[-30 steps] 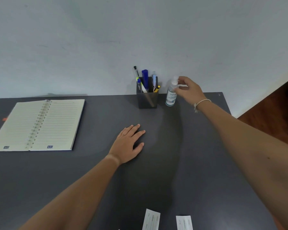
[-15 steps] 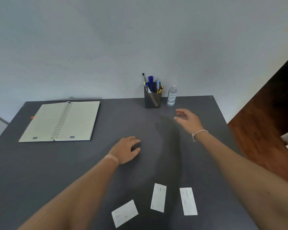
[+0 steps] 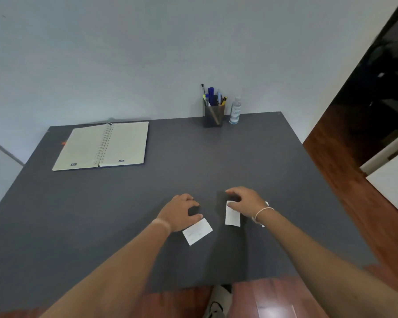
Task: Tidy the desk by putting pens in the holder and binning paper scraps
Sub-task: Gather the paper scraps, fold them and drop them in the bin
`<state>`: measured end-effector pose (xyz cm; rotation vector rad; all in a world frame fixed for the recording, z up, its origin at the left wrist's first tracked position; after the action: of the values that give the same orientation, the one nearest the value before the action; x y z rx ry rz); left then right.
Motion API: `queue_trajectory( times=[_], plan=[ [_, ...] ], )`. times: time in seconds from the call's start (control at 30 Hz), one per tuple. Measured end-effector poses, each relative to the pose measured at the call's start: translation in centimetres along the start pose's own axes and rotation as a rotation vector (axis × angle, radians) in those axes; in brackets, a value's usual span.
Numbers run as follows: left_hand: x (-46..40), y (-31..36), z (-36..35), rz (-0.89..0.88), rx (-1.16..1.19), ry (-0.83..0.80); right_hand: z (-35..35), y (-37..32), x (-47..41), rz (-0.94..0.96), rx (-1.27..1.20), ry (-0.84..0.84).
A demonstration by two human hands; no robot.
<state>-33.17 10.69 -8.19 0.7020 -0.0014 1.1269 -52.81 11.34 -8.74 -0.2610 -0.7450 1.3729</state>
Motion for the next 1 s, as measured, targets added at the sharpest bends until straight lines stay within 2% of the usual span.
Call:
queue_trajectory(
  times=[0.1,0.3,0.53,0.67,0.8,1.0],
  plan=[
    [2.0,0.0,-0.8,-0.006,-0.007,-0.004,-1.5,-0.4,2.1,0.015,0.186,-0.025],
    [4.2,0.2,-2.2,-0.016,-0.116,-0.005,-3.2,-0.4,4.6,-0.039,0.254,0.037],
    [4.7,-0.2,-2.7,0.089,-0.044,0.046,-3.0,0.3,5.1,-0.132,0.149,0.101],
    [4.6,-0.5,-2.9,0.16,0.086,0.067,-2.6,0.7,5.3,-0.14,0.071,0.131],
    [4.6,-0.9,-2.7,0.247,0.234,0.096,-2.0,1.7,5.2,-0.183,-0.072,0.123],
    [4.5,-0.5,-3.0,0.28,0.395,0.099,-0.8,2.2,5.1,-0.22,-0.364,0.132]
  ],
)
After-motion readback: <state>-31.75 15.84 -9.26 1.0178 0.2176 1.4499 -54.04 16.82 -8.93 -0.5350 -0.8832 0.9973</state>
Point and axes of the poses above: each hand's wrist, its own x-axis away from the middle knuckle, its own z-axis out of the back of the hand, y = z × x, the point moved 8 cm from there along -x, towards the middle knuckle, and after that the axes turned 4 degrees about x, right-handed, at the moved point
